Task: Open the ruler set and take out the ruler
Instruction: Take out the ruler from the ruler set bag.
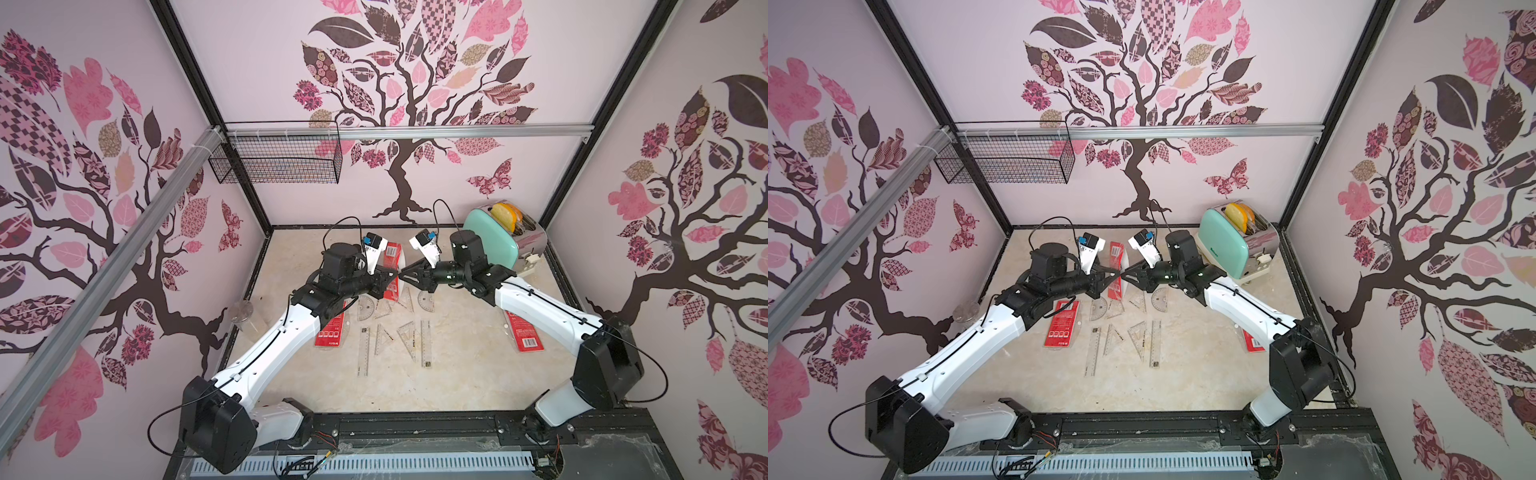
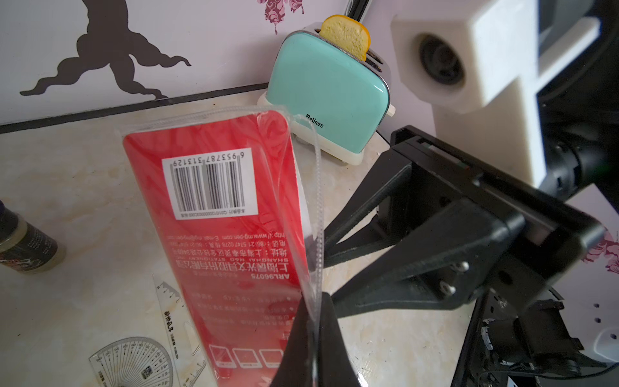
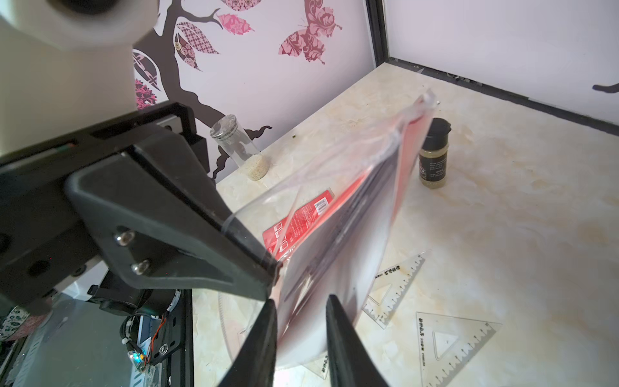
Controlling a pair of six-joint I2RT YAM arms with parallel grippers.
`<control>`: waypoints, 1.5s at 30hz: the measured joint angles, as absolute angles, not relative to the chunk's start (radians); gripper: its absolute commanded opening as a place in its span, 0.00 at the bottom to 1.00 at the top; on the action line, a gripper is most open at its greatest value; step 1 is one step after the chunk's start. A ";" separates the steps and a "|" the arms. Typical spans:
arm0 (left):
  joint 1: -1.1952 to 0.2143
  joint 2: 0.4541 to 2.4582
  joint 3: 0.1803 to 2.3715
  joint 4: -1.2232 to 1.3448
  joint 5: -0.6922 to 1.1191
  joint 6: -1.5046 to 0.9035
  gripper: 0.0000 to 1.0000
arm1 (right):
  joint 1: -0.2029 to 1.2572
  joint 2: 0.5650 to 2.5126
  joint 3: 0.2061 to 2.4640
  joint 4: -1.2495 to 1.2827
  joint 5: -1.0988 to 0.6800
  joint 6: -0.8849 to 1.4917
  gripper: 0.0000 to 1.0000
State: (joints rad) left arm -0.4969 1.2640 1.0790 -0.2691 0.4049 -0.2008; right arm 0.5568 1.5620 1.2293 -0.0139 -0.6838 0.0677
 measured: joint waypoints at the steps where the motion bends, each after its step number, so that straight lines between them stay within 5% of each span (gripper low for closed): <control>1: -0.498 1.264 1.079 -0.270 0.406 -0.201 0.00 | 0.556 1.562 1.229 -0.012 -0.684 0.070 0.24; 13: -0.509 1.264 1.079 -0.269 0.413 -0.201 0.00 | 0.555 1.566 1.229 0.006 -0.686 0.091 0.10; 22: -0.515 1.261 1.079 -0.251 0.416 -0.208 0.00 | 0.548 1.597 1.239 -0.004 -0.704 0.102 0.57; 45: -0.513 1.274 1.055 -0.125 0.449 -0.266 0.00 | 0.554 1.588 1.244 -0.033 -0.665 0.086 0.55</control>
